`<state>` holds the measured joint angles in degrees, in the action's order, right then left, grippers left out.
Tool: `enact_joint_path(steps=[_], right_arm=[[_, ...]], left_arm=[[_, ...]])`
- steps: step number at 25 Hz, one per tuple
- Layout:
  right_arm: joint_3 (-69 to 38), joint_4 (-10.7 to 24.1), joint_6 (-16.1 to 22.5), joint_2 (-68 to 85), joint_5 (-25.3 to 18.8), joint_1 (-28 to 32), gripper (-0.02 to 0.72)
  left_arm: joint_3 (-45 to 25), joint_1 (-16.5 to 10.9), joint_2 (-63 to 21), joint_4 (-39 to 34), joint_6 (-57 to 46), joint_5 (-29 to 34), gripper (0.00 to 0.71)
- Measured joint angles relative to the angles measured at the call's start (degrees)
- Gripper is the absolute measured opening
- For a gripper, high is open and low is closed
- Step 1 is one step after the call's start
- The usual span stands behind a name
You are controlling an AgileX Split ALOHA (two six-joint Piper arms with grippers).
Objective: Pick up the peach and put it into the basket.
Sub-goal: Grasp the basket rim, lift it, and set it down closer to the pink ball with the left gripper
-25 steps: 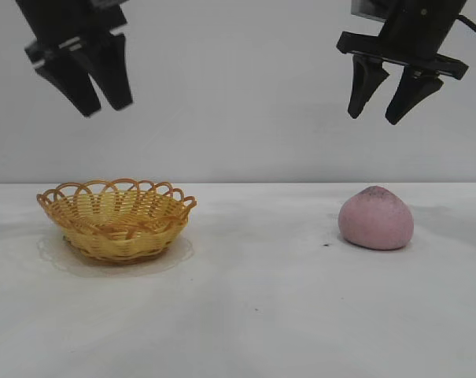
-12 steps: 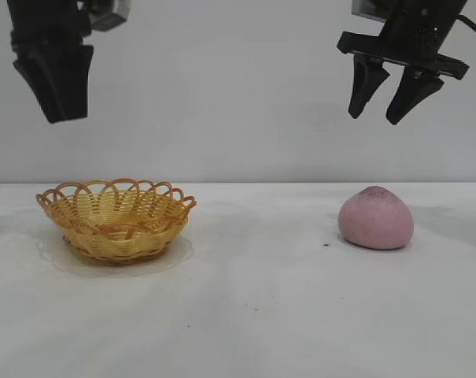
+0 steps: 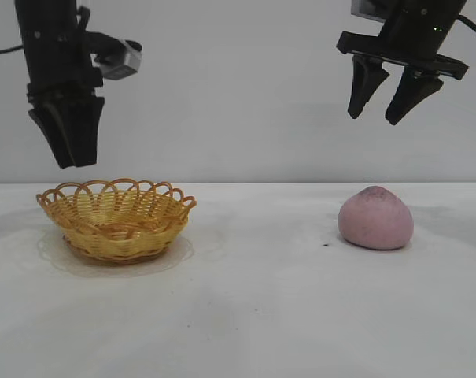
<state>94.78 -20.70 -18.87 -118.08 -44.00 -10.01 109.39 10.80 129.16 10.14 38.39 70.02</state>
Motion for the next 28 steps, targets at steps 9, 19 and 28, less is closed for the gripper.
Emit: enact_joint_path(steps=[9, 19, 28], right_arm=[[0.0, 0.0, 0.0, 0.0, 0.0, 0.0, 0.426], [0.0, -0.1, 0.0, 0.0, 0.0, 0.0, 0.426], [0.0, -0.1, 0.0, 0.0, 0.0, 0.0, 0.426]], left_arm=[[1.1, 2.6, 3.2, -0.8, 1.8, 0.0, 0.357], [1.4, 2.7, 6.0, -2.7, 1.9, 0.0, 0.216], [2.7, 2.7, 6.0, -2.0, -1.6, 0.7, 0.071]])
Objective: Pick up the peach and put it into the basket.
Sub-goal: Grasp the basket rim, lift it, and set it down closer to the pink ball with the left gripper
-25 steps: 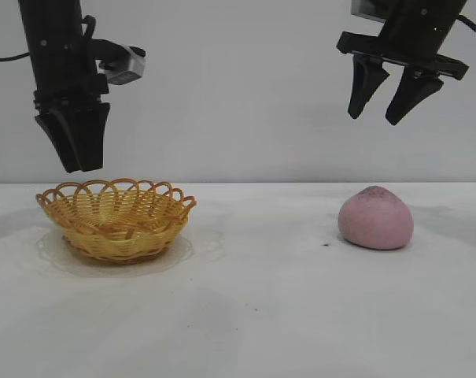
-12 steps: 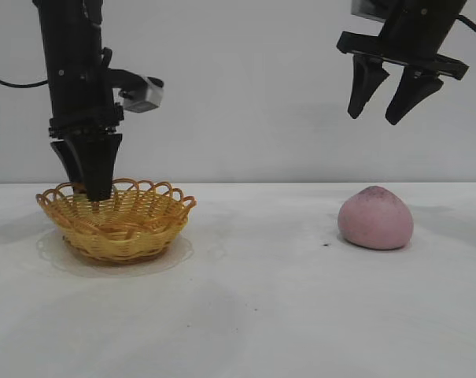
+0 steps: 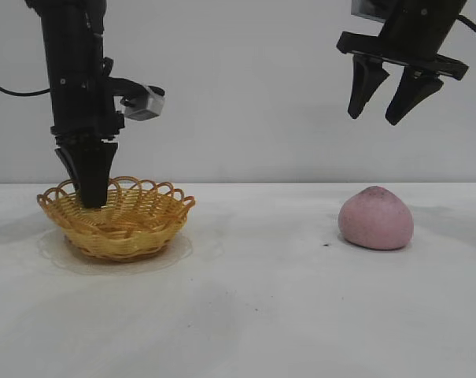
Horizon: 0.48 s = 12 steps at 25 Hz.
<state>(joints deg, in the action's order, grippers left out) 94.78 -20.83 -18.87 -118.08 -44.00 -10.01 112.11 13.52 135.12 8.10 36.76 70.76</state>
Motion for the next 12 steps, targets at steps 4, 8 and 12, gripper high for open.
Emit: enact_joint_path(steps=[4, 8, 12], right_arm=[[0.0, 0.0, 0.0, 0.0, 0.0, 0.0, 0.426], [0.0, 0.0, 0.0, 0.0, 0.0, 0.0, 0.426], [0.0, 0.0, 0.0, 0.0, 0.0, 0.0, 0.426]], left_arm=[[0.1, -1.0, -1.6, 3.7, -10.5, 0.1, 0.0], [0.1, -2.6, -4.3, 10.9, -20.7, -0.7, 0.0], [0.1, -3.1, -6.2, 13.6, -26.5, -0.6, 0.0]])
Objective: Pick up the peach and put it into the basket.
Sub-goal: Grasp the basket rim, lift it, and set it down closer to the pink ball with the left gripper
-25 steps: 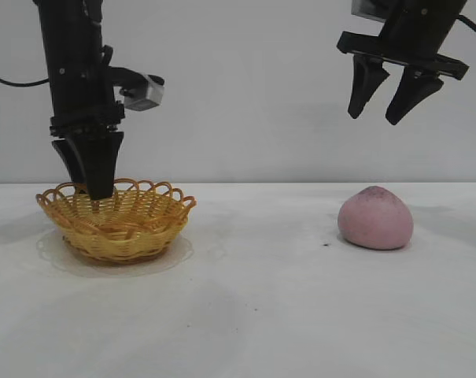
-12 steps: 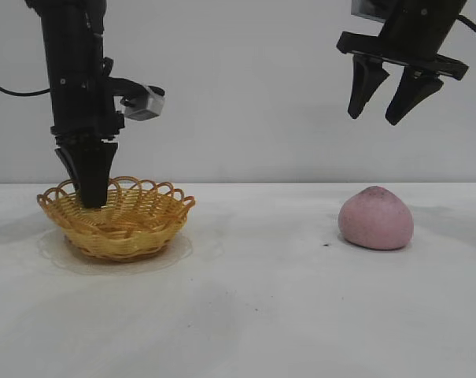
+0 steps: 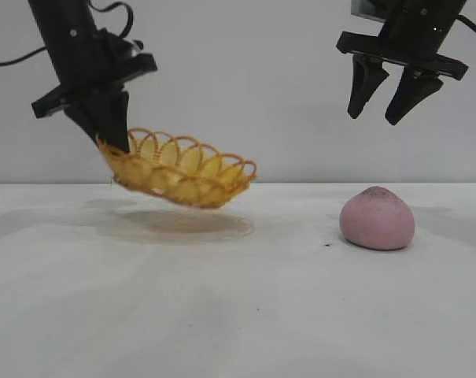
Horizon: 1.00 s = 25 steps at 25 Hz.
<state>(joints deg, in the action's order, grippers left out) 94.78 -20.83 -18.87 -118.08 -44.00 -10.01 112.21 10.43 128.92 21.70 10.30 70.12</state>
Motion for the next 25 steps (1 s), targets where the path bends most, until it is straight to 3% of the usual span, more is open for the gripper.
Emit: enact_joint_path(steps=[4, 12, 19, 25], right_arm=[[0.0, 0.0, 0.0, 0.0, 0.0, 0.0, 0.426], [0.0, 0.0, 0.0, 0.0, 0.0, 0.0, 0.426], [0.0, 0.0, 0.0, 0.0, 0.0, 0.0, 0.426], [0.0, 0.0, 0.0, 0.0, 0.0, 0.0, 0.426]], left_arm=[[-2.5, 0.0, -2.9, 3.4, -2.4, -0.1, 0.0], [-17.4, 0.0, -8.5, 13.3, -2.3, -1.2, 0.0], [-31.2, 0.0, -10.1, 27.1, 3.7, -12.8, 0.0], [-36.2, 0.0, -10.1, 30.7, 6.7, -19.6, 0.0]])
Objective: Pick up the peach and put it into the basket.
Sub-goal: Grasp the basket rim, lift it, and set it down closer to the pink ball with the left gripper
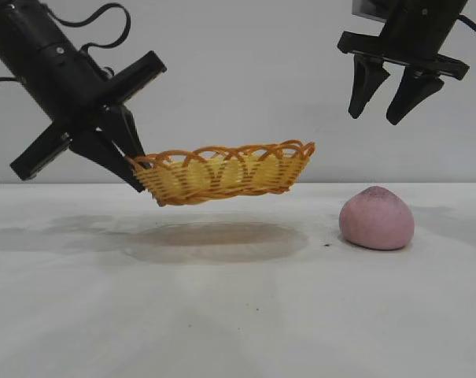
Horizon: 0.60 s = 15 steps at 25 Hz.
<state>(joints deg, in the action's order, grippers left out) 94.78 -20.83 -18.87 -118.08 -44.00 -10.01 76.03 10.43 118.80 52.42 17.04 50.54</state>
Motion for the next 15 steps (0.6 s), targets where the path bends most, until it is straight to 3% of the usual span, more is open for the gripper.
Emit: enact_joint_path(steps=[7, 12, 15], right_arm=[[0.0, -0.3, 0.0, 0.0, 0.4, 0.0, 0.426], [0.0, -0.5, 0.0, 0.0, 0.7, 0.0, 0.426], [0.0, -0.4, 0.0, 0.0, 0.8, 0.0, 0.426]], left_arm=[[-0.3, 0.5, 0.0, 1.0, 0.4, -2.9, 0.0], [-0.3, 3.6, 0.0, 0.9, 0.3, -5.8, 0.0], [-0.3, 4.0, 0.5, 0.5, -0.7, -6.1, 0.0]])
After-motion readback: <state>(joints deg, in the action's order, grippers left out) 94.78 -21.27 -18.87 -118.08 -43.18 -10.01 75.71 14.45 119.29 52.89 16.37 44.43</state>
